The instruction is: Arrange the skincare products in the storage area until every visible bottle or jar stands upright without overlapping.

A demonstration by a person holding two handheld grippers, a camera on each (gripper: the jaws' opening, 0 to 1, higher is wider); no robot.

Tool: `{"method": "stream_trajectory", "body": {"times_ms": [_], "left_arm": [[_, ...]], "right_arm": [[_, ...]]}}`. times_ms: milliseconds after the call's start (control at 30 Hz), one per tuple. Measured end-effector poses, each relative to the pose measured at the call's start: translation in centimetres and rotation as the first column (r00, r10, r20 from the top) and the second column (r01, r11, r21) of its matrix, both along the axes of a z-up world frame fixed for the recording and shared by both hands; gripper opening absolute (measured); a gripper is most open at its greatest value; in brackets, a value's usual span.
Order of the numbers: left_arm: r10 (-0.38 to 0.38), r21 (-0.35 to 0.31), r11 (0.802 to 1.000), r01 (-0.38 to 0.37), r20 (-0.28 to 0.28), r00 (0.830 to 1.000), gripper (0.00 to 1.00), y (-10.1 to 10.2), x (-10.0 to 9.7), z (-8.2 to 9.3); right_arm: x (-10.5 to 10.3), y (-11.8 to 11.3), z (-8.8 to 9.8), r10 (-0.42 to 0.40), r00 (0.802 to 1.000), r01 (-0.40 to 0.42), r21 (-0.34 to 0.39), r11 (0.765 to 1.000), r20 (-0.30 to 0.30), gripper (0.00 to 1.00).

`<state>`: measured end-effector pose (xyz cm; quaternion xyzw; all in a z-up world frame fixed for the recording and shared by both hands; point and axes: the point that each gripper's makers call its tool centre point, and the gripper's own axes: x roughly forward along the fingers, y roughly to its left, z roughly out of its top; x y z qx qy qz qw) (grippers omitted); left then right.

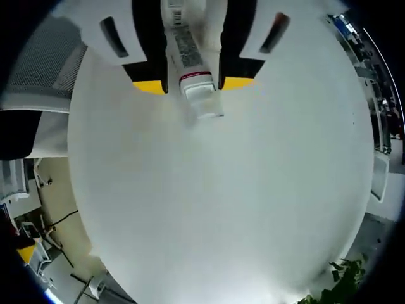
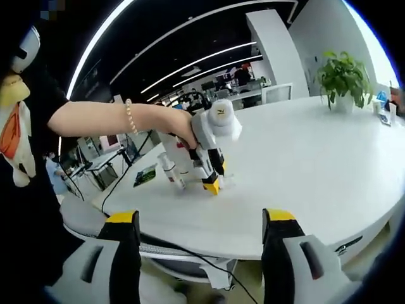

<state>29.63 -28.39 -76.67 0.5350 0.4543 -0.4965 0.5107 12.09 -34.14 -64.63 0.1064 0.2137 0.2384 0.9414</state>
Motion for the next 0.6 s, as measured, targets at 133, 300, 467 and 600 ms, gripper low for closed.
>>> {"method": "stream_trajectory", "body": {"times_ms": [133,300,467,600], "left_arm": [[-0.003,0.005,1.000,0.003,-0.025,1.000,0.32,0.02,-0.40,-0.06],[0.002,0.004,1.000,-0.002,-0.055,0.998,0.26,0.06,-0.76,-0.21],[-0.011,0.004,1.000,0.012,-0.054,0.998,0.25,0.05,-0.93,-0.18],[-0.011,-0.001,1.000,0.011,-0.051,0.999,0.25,0.01,-0.76,-0.32]], "right_arm": [[0.01,-0.08,-0.11,0.000,1.000,0.000,0.000,1.000,-0.003,0.79],[0.09,-0.22,-0.11,-0.003,1.000,0.003,0.001,1.000,-0.003,0.78],[0.16,-0.18,0.01,-0.002,1.000,0.002,-0.001,1.000,-0.002,0.78],[0.09,-0.12,0.11,-0.004,1.000,0.004,-0.002,1.000,0.000,0.78]]}}
